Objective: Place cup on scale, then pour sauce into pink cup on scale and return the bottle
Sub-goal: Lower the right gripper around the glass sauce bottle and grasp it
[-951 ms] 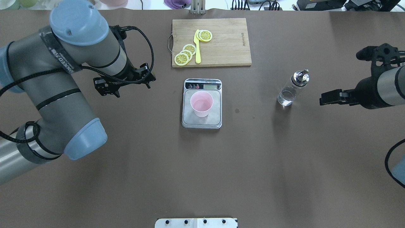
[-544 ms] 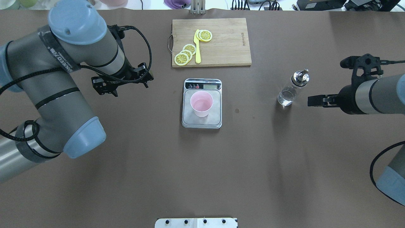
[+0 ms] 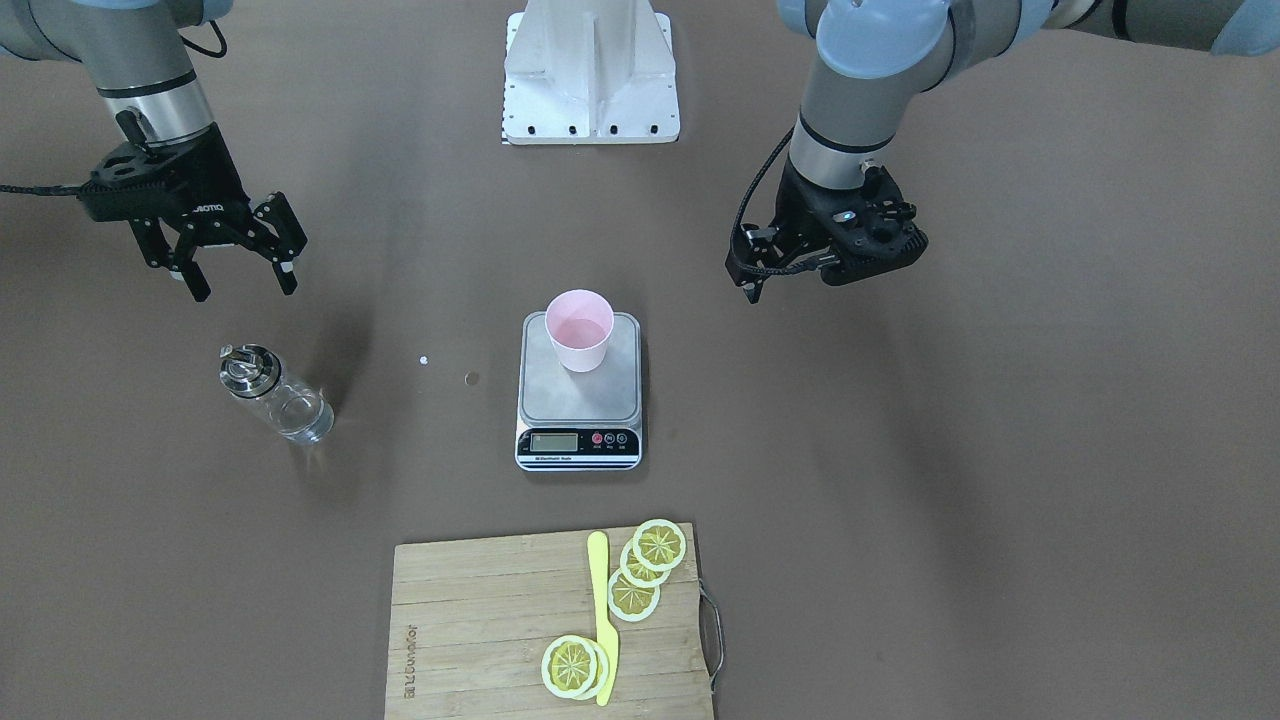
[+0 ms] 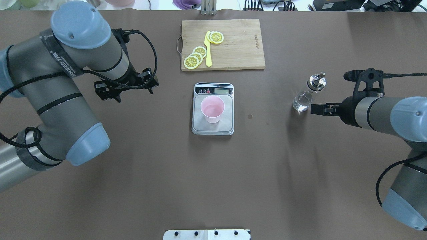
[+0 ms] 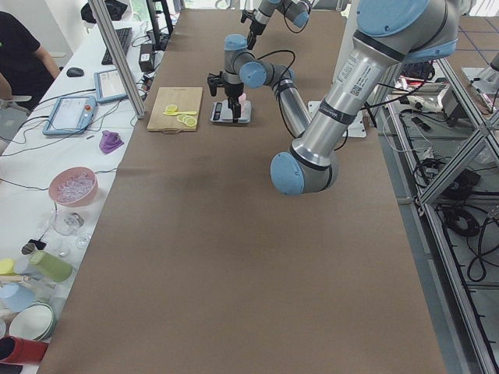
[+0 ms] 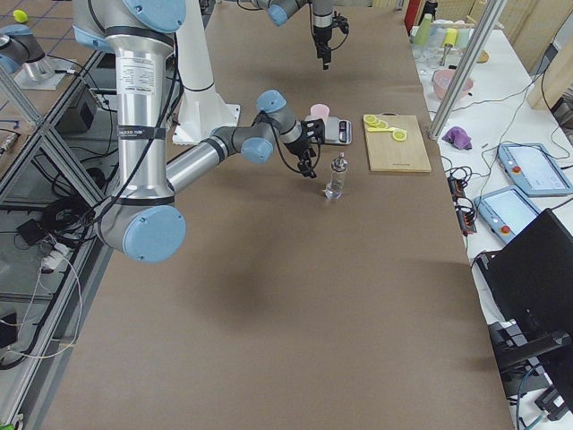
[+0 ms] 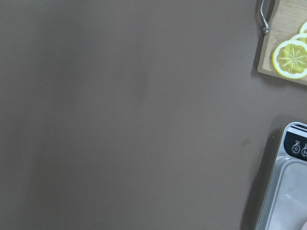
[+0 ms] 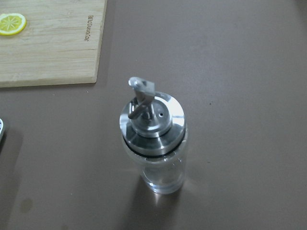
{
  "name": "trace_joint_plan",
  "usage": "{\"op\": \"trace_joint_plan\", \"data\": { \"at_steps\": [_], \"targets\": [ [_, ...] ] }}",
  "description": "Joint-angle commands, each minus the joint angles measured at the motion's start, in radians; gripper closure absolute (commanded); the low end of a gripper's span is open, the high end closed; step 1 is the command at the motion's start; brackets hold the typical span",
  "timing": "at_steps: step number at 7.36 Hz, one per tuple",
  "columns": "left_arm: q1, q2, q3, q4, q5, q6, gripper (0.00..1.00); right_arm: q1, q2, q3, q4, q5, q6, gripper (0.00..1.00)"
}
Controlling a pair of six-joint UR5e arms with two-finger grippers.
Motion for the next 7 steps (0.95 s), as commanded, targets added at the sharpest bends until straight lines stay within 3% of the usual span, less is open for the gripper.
{"op": "trace_joint_plan", "data": {
  "at_steps": [1, 4, 7],
  "targets": [
    [-0.009, 0.003, 0.004, 0.001, 0.000, 0.020, 0.01, -0.055, -0.007, -0.113, 0.217, -0.130, -0.006, 0.04],
    [-0.009, 0.003, 0.009, -0.001, 0.000, 0.020, 0.01, -0.104, -0.004, -0.211, 0.345, -0.280, -0.098, 0.02],
    [-0.006, 0.000, 0.043, -0.033, -0.002, 0.019, 0.01, -0.120, 0.030, -0.254, 0.347, -0.321, -0.144, 0.01]
  ]
}}
